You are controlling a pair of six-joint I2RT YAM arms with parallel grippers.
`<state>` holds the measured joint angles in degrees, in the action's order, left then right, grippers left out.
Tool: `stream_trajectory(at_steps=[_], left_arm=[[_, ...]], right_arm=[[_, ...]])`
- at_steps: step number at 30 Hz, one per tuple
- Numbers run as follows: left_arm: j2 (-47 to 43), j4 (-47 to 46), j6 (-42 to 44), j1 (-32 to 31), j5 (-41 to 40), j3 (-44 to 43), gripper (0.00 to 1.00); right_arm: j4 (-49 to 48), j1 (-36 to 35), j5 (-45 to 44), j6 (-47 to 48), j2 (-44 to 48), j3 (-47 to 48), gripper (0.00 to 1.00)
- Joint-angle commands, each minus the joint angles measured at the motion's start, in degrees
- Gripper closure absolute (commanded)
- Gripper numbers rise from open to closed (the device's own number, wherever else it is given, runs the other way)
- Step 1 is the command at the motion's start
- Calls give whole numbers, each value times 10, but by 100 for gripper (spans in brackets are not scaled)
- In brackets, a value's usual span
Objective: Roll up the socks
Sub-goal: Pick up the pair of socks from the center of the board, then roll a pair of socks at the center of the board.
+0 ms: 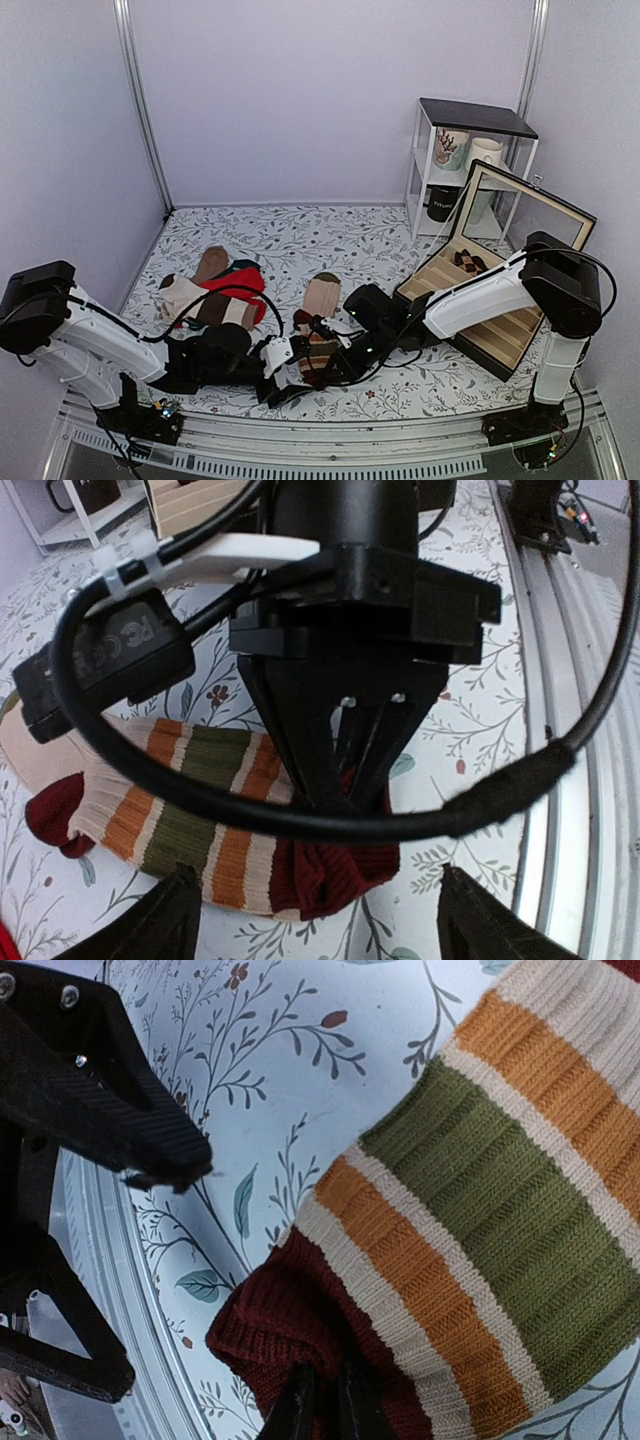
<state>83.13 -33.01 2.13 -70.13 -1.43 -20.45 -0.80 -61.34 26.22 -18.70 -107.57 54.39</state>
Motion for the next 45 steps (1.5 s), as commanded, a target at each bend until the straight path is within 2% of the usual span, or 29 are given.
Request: stream_trajectory(at_steps=[1,6,16,22,28,29,31,32,36,42,45], left_arm=[[31,-45,15,-10,-17,-17,21],[65,-68,6,-10,-28,-17,30],[130,-133,3,-18,-32,-18,34],[141,-165,-4,-22,-29,-13,41],[154,-174,-16,-22,-25,-10,58],[156,-175,-20,-22,-24,-9,63],[158,-178,-28,-23,-24,-5,97],[159,-180,-30,-23,-25,-3,100],[169,-180,-44,-23,-36,1,100],[170,-167,-81,-23,-50,11,100],[169,-160,-109,-22,-49,18,100]], right_arm=[[72,2,8,-21,6,8,89],[82,2,10,-24,3,12,89],[85,2,20,-27,-1,11,89],[82,2,26,-33,-4,11,89],[80,2,26,-36,-5,12,88],[80,2,27,-36,-6,12,88],[79,2,29,-38,-6,14,87],[78,2,31,-38,-7,14,87],[77,2,31,-38,-11,19,85],[60,2,27,-28,9,14,75],[20,2,27,-4,35,-2,61]])
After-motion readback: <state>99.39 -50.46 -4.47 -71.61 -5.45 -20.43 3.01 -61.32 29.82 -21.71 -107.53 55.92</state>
